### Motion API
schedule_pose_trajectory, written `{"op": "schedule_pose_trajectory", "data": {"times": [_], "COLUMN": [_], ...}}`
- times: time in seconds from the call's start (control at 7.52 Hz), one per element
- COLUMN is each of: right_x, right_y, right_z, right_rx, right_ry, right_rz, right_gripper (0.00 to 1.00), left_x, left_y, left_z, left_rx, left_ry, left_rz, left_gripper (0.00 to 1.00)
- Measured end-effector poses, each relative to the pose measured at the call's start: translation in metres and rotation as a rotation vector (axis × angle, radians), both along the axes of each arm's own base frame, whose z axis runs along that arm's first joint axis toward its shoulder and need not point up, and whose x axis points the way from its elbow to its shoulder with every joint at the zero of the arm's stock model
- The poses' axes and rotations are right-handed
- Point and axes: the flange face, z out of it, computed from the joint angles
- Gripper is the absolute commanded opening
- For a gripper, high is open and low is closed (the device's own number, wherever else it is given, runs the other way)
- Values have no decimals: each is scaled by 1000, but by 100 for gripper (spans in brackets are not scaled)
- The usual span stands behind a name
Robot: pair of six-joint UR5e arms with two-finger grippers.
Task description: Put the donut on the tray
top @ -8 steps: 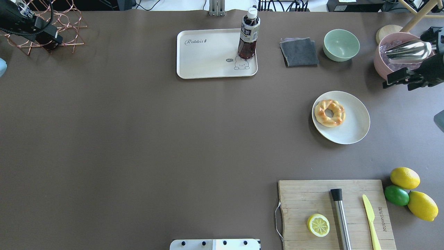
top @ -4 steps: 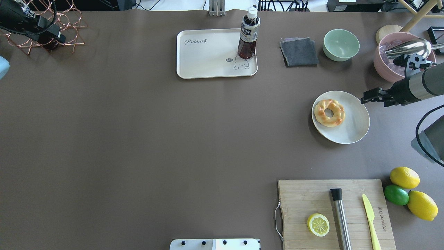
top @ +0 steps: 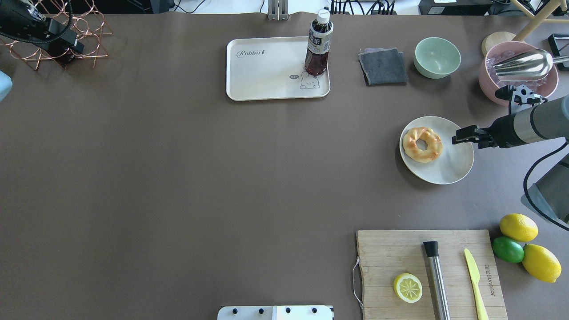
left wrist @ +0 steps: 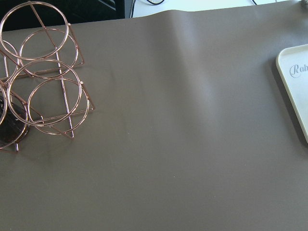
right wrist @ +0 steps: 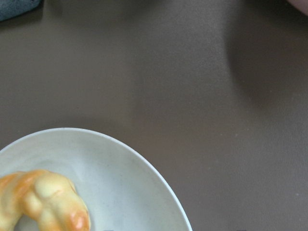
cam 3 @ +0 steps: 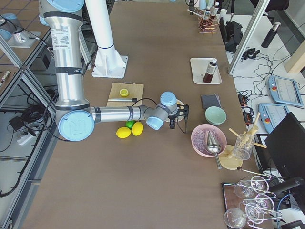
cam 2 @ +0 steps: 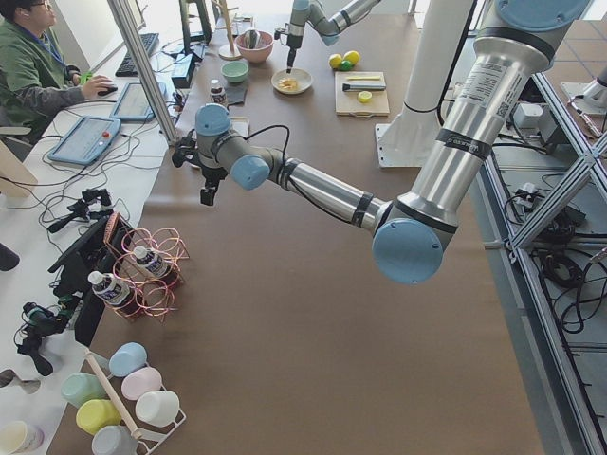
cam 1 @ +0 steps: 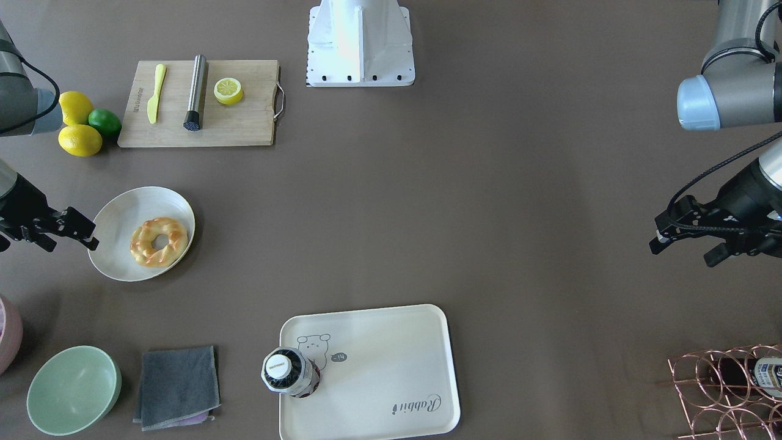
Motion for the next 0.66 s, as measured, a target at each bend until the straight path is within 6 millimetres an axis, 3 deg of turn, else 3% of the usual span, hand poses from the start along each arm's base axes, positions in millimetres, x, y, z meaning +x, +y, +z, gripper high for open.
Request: {"op": "schedule_pose_trajectory", "data": {"times": [0.13,0.66], "right_x": [-3,12], "right_y": [4,30], "right_z": [-3,-10], "right_rx": [2,6], "right_ry": [-5,-19], "right_rz": [-4,-16], "right_gripper": [0,0], "left_x": [0,-1], "left_y": [0,1], "left_z": [-1,-4], "left_rx": [2,8], "left_ry": [0,2], "left_rz": [-1,-2], "left_gripper": [99,99]}}
